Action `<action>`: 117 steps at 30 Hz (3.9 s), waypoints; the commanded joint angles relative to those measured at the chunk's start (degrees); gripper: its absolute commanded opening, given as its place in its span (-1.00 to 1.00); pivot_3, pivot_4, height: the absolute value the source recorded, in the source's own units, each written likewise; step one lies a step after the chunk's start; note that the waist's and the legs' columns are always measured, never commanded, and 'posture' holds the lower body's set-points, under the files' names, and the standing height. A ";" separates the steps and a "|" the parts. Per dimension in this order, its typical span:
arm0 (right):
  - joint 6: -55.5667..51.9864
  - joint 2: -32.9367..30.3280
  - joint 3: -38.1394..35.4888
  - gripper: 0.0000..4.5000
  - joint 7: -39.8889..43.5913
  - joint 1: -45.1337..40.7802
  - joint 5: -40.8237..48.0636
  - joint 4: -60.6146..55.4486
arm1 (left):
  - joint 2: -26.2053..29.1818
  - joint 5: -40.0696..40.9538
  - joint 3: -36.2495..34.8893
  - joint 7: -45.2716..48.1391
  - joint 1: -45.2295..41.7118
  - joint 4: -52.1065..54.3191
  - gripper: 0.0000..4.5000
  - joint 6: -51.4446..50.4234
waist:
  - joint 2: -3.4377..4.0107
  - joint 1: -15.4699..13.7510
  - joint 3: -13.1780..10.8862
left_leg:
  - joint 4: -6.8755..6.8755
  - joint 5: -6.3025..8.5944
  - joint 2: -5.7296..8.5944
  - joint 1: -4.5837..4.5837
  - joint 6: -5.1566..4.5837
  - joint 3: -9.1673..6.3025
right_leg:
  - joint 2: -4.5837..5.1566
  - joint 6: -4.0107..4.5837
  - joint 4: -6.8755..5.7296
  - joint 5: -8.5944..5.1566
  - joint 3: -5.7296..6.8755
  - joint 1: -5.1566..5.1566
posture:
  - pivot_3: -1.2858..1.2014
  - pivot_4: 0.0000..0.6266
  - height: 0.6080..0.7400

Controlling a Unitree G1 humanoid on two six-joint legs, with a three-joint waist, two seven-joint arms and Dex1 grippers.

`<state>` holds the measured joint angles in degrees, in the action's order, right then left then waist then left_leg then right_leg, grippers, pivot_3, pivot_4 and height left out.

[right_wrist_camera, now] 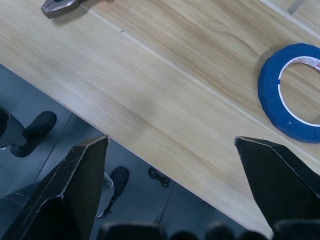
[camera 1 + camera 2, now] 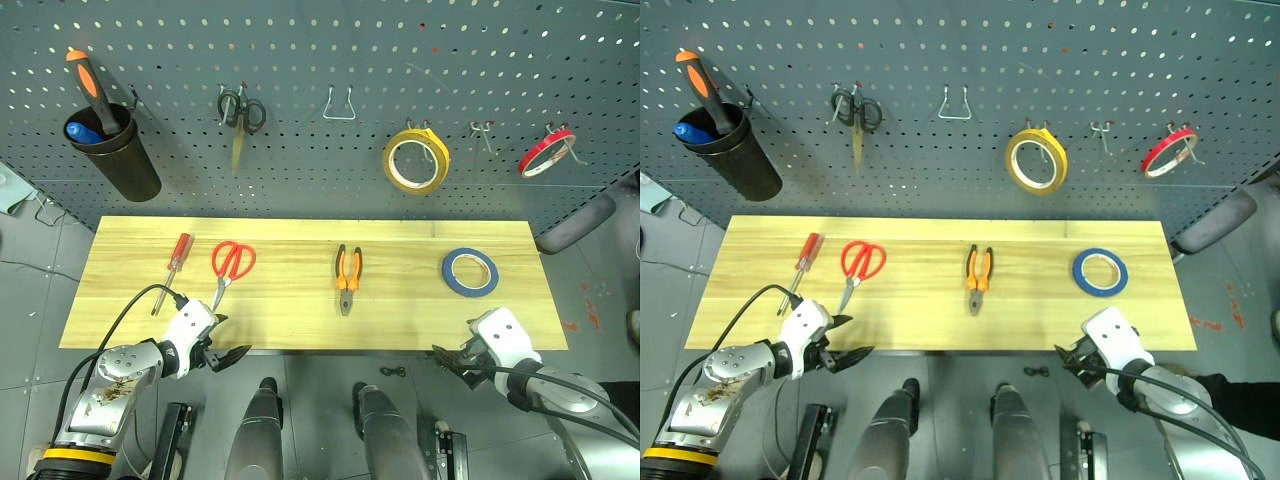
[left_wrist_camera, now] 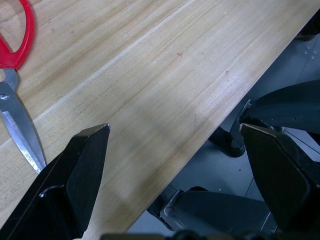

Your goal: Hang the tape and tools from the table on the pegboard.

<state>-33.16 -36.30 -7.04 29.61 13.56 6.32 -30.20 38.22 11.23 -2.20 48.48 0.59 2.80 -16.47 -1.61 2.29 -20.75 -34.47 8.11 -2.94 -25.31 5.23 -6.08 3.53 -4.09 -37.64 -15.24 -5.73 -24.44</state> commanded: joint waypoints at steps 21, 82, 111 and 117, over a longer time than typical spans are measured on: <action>2.48 -3.55 7.76 1.00 1.36 -23.58 -6.99 24.09 | -4.58 22.83 2.51 14.07 -20.50 12.25 0.98 -10.14 | -0.02 0.51 -0.43 | 0.14 0.03 0.03 -0.30 -0.09 0.03 | -0.03 -0.16 0.08 -0.05 0.03 -0.10 | 0.03 0.29 1.00; 18.59 -1.13 1.98 -0.80 -7.26 -35.10 -16.70 7.71 | -12.70 41.73 -4.64 -7.47 -38.06 12.68 1.00 -27.13 | 0.06 1.16 -0.78 | -0.25 0.00 0.11 -0.54 -0.08 -0.03 | -0.01 0.03 0.02 0.27 0.05 0.00 | 0.02 0.13 1.00; -6.14 1.21 2.75 0.98 1.62 -23.01 -0.76 4.47 | -2.54 34.61 -3.61 -1.98 -20.03 20.49 1.00 -22.99 | 0.07 0.91 -0.78 | -0.34 0.01 0.10 -0.54 -0.09 -0.01 | 0.00 0.16 -0.19 0.35 0.06 -0.07 | 0.06 0.24 1.00; -35.62 17.09 6.88 0.98 -6.46 -37.26 3.61 7.44 | 2.10 33.07 -9.04 0.27 -6.34 20.82 1.00 -20.98 | -0.02 1.35 -0.83 | -0.05 -0.33 -0.08 -0.19 -0.23 -0.02 | -0.19 -0.02 -0.50 0.10 0.00 -0.13 | 0.06 0.27 1.00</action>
<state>-61.42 -22.14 0.40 26.27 -21.56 8.75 -22.63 39.42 43.96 -8.07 48.17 -7.25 21.85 -38.62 -1.63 3.63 -21.58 -34.48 7.74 -3.02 -25.53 5.00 -6.10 3.34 -4.11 -38.13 -15.14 -5.74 -24.62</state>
